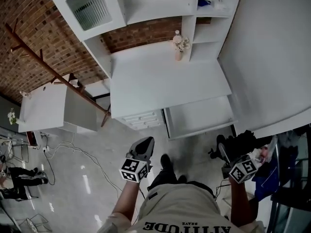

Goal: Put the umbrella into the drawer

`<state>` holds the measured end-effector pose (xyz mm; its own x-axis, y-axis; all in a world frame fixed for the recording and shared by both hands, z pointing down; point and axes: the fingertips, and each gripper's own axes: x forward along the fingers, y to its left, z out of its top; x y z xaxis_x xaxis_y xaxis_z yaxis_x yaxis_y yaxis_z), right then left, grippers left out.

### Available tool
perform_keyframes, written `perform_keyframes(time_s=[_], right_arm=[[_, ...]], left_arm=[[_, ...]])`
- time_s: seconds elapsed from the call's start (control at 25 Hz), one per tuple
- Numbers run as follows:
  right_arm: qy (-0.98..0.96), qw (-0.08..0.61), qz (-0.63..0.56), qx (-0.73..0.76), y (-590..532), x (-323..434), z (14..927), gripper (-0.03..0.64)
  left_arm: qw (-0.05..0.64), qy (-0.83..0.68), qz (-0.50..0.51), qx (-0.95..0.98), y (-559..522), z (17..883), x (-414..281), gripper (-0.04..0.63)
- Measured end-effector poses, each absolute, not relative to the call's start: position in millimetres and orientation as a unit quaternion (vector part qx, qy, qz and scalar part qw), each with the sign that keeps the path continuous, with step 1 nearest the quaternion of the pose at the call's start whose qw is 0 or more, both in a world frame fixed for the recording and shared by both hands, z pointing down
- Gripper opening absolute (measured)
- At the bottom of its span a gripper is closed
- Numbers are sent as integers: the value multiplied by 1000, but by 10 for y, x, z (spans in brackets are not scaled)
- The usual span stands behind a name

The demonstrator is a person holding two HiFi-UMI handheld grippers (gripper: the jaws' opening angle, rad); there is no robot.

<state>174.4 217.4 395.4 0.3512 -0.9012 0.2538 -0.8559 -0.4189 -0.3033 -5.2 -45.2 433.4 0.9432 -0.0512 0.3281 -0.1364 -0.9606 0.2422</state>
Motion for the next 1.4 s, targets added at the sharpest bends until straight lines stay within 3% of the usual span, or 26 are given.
perform_keyframes(time_s=[0.56, 1.4], right_arm=[[500, 41, -207, -840, 1553, 1968, 4012, 261], [575, 54, -299, -760, 762, 2265, 4482, 261]], left_arm=[[115, 14, 178, 977, -1145, 4482, 489, 26], [147, -36, 196, 969, -1295, 4652, 552, 26]])
